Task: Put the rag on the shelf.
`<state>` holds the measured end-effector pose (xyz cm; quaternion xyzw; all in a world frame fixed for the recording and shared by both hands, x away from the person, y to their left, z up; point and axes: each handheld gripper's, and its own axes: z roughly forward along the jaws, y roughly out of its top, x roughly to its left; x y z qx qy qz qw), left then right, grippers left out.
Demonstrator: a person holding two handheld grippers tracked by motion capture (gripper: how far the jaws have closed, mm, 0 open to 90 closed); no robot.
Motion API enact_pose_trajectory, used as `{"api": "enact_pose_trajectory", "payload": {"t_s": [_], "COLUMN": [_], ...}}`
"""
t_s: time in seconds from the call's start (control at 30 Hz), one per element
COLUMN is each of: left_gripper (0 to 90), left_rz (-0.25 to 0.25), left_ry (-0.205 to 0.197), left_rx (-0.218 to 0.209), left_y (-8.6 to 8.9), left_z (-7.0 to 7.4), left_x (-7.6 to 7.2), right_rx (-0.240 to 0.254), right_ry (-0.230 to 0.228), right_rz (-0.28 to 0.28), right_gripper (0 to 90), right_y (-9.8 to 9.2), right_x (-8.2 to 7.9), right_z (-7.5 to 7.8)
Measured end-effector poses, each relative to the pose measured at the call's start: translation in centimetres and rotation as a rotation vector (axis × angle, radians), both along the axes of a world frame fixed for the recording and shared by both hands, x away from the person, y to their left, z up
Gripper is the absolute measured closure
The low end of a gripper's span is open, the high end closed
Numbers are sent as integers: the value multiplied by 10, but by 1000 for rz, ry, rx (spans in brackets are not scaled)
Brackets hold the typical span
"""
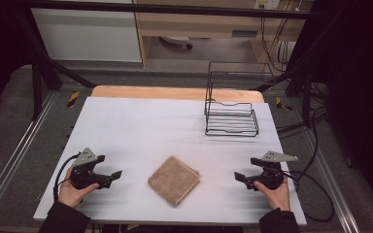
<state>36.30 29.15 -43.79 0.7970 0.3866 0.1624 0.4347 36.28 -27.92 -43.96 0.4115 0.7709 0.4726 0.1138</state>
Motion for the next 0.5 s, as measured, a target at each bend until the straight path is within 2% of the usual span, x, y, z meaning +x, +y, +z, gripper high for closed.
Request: {"api": "enact_pose_trajectory", "payload": {"t_s": [0.5], "left_gripper": [61], "left_rz": [2], "left_ry": [-7], "left_rx": [4], "left_y": [1], "left_z": [0], "left_x": [-2], "right_rx": [2], "right_ry": [-1], "right_rz": [8], "right_gripper": [11], "right_y": [6], "right_x": [-1], "right_z": [3]}}
